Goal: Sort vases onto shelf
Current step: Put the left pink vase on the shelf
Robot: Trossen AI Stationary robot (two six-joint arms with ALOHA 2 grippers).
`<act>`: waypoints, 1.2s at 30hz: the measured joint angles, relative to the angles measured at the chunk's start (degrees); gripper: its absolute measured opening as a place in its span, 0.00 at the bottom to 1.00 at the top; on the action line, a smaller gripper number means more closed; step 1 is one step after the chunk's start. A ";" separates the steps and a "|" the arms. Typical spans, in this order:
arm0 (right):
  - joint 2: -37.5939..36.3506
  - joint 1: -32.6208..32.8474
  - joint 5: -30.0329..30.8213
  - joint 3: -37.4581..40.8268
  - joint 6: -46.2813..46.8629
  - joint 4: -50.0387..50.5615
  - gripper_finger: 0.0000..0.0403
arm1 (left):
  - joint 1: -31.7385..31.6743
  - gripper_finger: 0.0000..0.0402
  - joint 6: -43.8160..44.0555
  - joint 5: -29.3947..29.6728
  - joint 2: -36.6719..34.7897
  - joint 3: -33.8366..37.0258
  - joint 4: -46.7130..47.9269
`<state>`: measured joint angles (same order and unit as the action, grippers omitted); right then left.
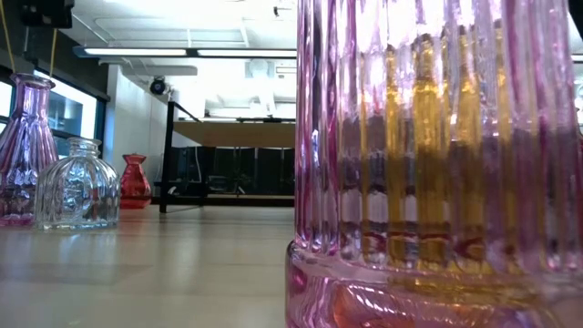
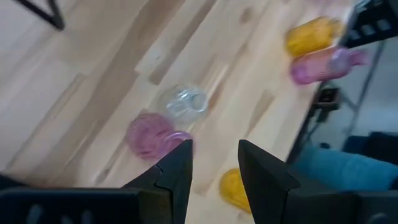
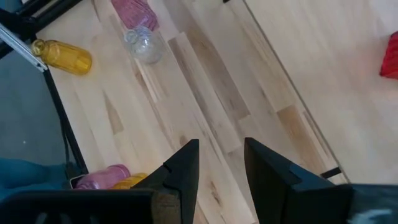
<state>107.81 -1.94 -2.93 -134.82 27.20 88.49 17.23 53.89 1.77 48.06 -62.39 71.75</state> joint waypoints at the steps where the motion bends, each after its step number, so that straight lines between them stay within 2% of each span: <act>1: 0.00 0.20 0.26 0.00 0.01 0.00 0.27 | 0.00 0.30 -0.26 0.07 0.56 0.00 0.76; 15: 0.04 0.59 1.37 0.02 1.31 -0.02 0.27 | 0.00 0.30 -5.18 0.67 5.95 0.06 6.20; 19: 0.04 0.61 1.37 0.02 1.31 -0.02 0.27 | -0.01 0.30 -5.32 1.79 5.40 3.16 6.20; 26: 0.07 0.61 1.36 0.02 1.31 -0.02 0.27 | 0.00 0.30 -4.61 1.67 2.97 9.22 2.92; 36: 0.26 0.59 2.94 0.07 1.31 -0.04 0.27 | 0.09 0.30 -5.05 0.15 2.92 9.33 -2.27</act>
<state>108.07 -1.34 0.01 -134.76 28.51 88.44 17.32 48.84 1.92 50.98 -53.06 69.47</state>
